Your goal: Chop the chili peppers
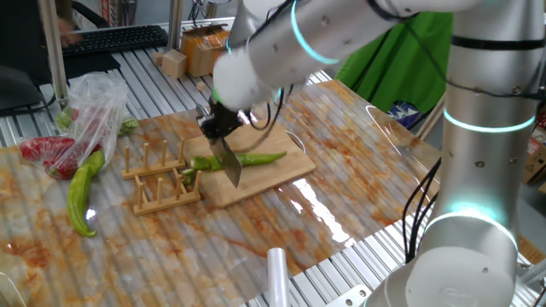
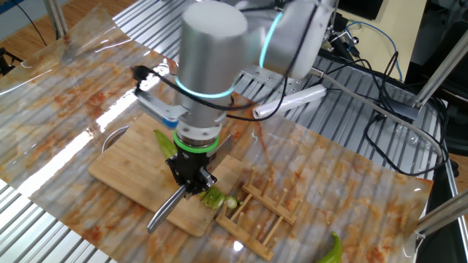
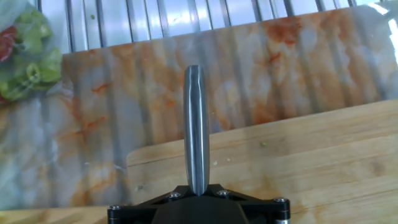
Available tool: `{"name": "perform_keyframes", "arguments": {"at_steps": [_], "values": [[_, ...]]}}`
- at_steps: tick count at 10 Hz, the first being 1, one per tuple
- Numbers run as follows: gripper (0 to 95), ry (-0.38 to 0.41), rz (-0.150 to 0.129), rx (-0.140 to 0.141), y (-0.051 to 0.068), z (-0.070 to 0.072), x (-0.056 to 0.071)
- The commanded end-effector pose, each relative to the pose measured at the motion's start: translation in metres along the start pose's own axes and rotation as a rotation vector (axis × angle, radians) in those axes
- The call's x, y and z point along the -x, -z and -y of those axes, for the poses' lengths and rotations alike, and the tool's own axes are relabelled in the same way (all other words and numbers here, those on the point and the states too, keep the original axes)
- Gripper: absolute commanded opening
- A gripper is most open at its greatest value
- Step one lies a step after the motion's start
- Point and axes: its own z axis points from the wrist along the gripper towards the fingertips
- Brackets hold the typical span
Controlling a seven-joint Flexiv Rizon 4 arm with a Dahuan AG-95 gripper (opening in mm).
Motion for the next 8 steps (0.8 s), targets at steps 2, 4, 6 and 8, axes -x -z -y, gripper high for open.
{"name": "perform_keyframes", "arguments": {"at_steps": [2,4,6,8], "values": [[0.0,-0.002,0.018,-0.022,0.005,0.003,0.002],[0.0,0.001,0.013,-0.023,0.015,0.005,0.003],[0.0,0.004,0.014,-0.025,0.019,0.005,0.003],[0.0,0.026,0.021,-0.034,0.019,0.008,0.003]]}}
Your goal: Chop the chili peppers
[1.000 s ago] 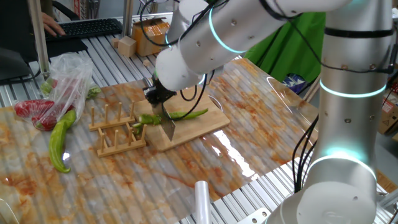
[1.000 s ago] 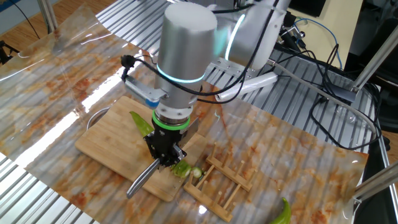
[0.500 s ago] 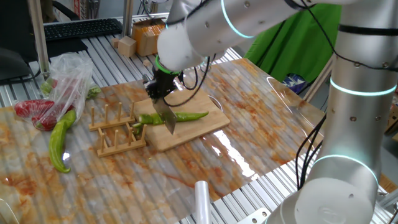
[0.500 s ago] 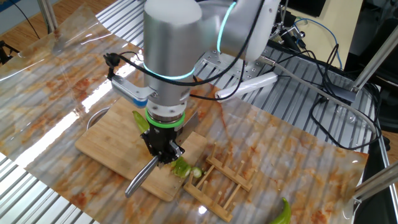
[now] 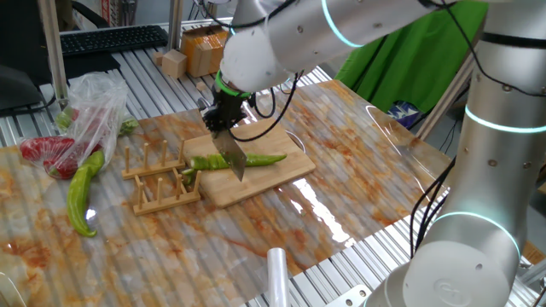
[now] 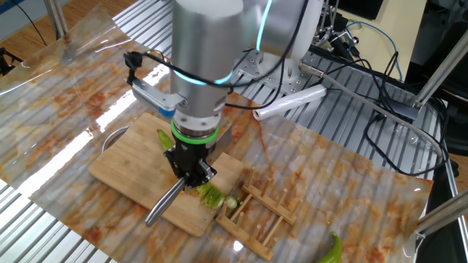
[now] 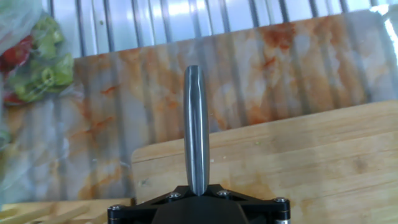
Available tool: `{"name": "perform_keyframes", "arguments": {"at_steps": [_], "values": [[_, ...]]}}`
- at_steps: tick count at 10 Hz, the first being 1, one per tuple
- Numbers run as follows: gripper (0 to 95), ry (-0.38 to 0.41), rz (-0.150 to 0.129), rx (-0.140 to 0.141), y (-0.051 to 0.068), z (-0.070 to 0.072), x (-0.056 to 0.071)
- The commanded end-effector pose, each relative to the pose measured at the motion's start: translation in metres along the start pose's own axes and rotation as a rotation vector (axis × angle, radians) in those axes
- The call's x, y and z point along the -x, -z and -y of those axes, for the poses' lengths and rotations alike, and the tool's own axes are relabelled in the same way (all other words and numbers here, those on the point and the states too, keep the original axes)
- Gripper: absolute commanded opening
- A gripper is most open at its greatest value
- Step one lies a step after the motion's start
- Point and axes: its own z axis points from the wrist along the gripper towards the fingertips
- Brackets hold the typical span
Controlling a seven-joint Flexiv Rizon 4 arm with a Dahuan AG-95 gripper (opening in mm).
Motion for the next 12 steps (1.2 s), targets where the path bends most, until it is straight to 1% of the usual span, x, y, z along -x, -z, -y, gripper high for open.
{"name": "perform_keyframes", "arguments": {"at_steps": [1,2,5,7,9,12], "values": [[0.0,0.009,0.001,-0.001,0.0036,0.0042,-0.0012],[0.0,0.010,0.010,-0.001,0.0040,0.0057,-0.0011],[0.0,0.013,0.018,-0.006,0.0066,0.0074,-0.0041],[0.0,0.011,0.035,-0.006,0.0061,0.0078,-0.0076],[0.0,0.012,0.035,-0.007,0.0068,0.0082,-0.0088],[0.0,0.017,0.033,-0.010,0.0116,0.0100,-0.0091]]}}
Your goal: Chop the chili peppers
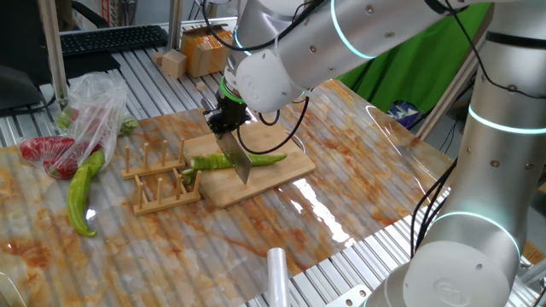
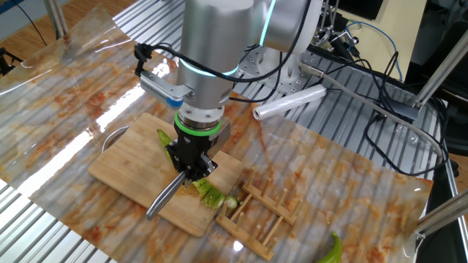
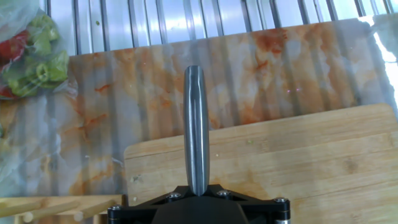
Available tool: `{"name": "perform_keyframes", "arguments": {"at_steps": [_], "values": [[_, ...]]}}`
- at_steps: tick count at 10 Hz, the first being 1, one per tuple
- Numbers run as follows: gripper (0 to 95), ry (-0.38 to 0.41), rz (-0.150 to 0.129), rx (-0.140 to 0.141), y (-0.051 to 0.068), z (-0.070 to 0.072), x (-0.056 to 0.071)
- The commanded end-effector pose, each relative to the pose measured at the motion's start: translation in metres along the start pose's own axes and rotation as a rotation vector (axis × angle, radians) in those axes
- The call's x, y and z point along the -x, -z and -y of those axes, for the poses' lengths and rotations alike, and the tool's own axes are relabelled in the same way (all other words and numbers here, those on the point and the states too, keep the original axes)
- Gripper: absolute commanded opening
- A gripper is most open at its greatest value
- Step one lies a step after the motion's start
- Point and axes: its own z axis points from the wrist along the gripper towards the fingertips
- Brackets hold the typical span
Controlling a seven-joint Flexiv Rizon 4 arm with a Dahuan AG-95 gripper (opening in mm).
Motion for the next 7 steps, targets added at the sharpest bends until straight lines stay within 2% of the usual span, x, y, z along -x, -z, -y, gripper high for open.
{"name": "perform_keyframes", "arguments": {"at_steps": [1,2,3,7], "values": [[0.0,0.001,0.004,-0.006,0.0010,0.0013,0.0000],[0.0,0.005,0.004,-0.007,0.0009,0.0015,-0.0001],[0.0,0.015,0.012,-0.020,0.0000,0.0028,-0.0009],[0.0,0.006,0.015,-0.013,-0.0009,0.0034,-0.0043]]}}
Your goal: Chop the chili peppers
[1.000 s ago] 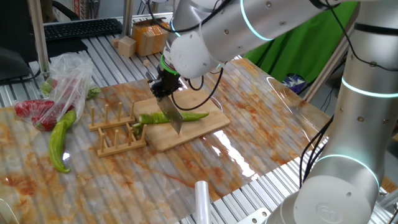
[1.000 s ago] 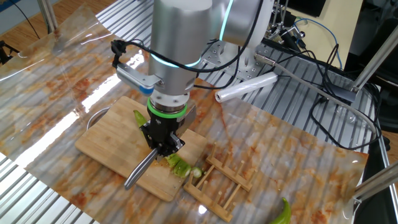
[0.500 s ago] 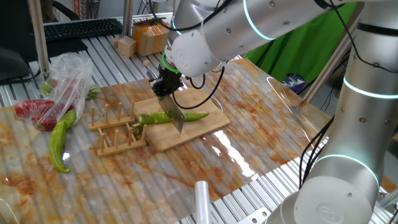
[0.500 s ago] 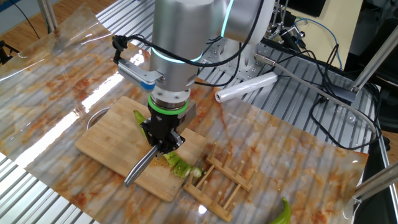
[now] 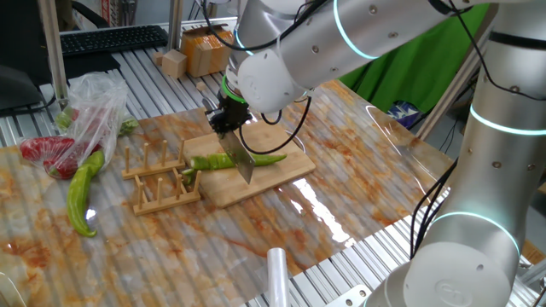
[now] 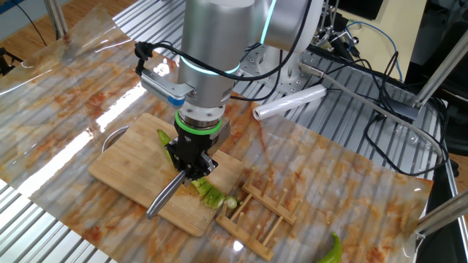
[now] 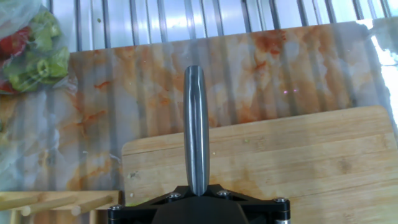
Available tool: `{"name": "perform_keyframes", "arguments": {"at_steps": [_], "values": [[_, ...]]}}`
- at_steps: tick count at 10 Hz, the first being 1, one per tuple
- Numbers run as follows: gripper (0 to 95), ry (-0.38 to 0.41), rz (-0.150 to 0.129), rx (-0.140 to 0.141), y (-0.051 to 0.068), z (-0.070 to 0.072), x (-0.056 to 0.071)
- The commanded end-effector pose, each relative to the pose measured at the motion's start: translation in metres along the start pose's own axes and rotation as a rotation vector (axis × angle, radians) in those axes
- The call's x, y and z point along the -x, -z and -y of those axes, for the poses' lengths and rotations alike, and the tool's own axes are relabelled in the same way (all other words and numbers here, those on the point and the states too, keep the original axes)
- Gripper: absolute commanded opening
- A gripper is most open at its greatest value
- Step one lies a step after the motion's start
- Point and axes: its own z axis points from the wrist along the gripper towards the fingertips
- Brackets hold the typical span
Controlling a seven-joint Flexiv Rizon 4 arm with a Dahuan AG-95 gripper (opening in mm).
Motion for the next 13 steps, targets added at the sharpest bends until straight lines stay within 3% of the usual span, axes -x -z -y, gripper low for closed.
{"name": "perform_keyframes", "arguments": {"at_steps": [1,8,9,11,12,13], "values": [[0.0,0.000,-0.004,-0.001,0.001,0.000,-0.004],[0.0,-0.007,0.007,0.005,0.001,0.001,-0.010],[0.0,-0.004,0.025,0.001,-0.010,-0.001,-0.014],[0.0,-0.014,0.069,0.008,-0.049,-0.004,-0.023],[0.0,-0.016,0.078,0.006,-0.055,-0.004,-0.023],[0.0,-0.015,0.048,0.009,-0.050,-0.003,-0.023]]}}
